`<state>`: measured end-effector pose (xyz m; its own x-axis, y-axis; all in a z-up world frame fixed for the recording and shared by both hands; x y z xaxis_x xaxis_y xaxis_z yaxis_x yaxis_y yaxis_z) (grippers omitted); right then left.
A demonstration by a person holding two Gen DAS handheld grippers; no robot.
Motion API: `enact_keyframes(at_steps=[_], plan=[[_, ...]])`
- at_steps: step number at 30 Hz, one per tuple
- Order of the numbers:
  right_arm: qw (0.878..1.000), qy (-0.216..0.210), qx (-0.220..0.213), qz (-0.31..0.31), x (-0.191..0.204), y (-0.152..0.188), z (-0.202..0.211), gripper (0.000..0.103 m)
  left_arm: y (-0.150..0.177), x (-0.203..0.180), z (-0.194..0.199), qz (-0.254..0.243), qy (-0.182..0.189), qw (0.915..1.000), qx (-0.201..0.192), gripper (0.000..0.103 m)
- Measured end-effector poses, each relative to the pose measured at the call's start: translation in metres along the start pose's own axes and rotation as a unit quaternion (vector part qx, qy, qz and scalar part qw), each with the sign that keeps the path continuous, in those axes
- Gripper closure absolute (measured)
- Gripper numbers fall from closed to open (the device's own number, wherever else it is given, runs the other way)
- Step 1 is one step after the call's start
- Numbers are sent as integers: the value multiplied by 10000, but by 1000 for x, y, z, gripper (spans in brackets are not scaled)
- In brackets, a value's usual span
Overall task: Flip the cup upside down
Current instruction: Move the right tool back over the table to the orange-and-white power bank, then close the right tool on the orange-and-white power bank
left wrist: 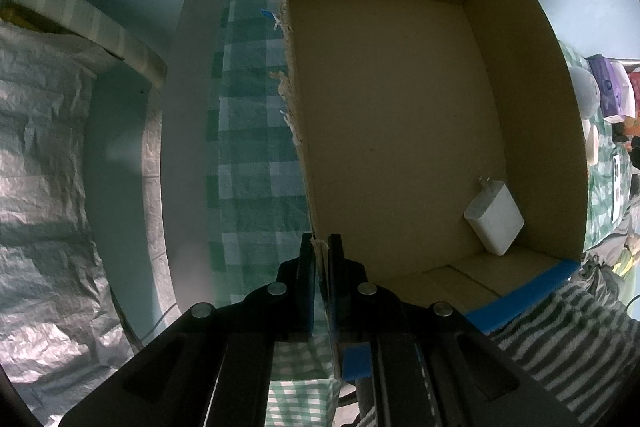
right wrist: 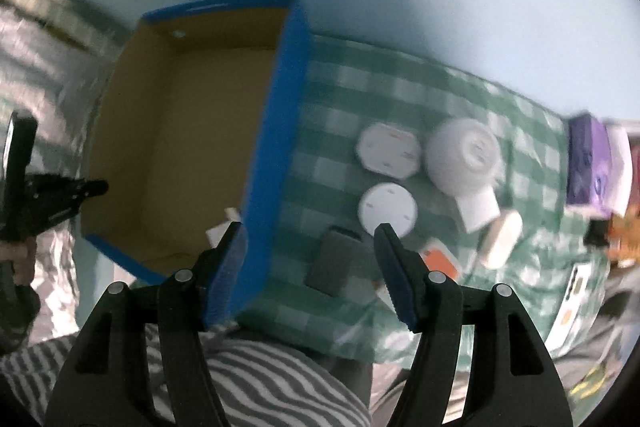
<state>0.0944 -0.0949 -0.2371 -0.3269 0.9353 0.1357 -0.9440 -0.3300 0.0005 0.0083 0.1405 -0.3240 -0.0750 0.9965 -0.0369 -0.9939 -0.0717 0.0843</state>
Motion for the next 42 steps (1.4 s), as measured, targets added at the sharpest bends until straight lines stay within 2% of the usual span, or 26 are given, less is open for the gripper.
enact_keyframes(at_steps=[10, 17, 28, 42], plan=[[9951, 147, 351, -908, -82, 33, -26, 37, 0, 0, -1, -30, -32, 10000, 11, 97], [9872, 238, 725, -1397, -110, 57, -66, 37, 0, 1, 0, -27, -33, 10000, 22, 97], [9729, 229, 923, -2106, -129, 69, -110, 37, 0, 2, -1, -38, -51, 10000, 46, 97], [9669, 139, 1029, -2331, -129, 65, -123, 33, -1, 1, -2, 10, -49, 10000, 58, 97]])
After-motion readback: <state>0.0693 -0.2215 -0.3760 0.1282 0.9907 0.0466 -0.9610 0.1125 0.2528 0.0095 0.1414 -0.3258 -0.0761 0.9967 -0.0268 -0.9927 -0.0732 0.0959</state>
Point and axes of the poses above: each gripper's, at about its wrist camera, not at the fingertips, and z roughly against the way its jaws point, x to its left, y to its underside, the point moved 10 cm from there along -z, roughly the way its jaws point, and after that the axes turned 5 degrees about x, right-handed, at the moved point
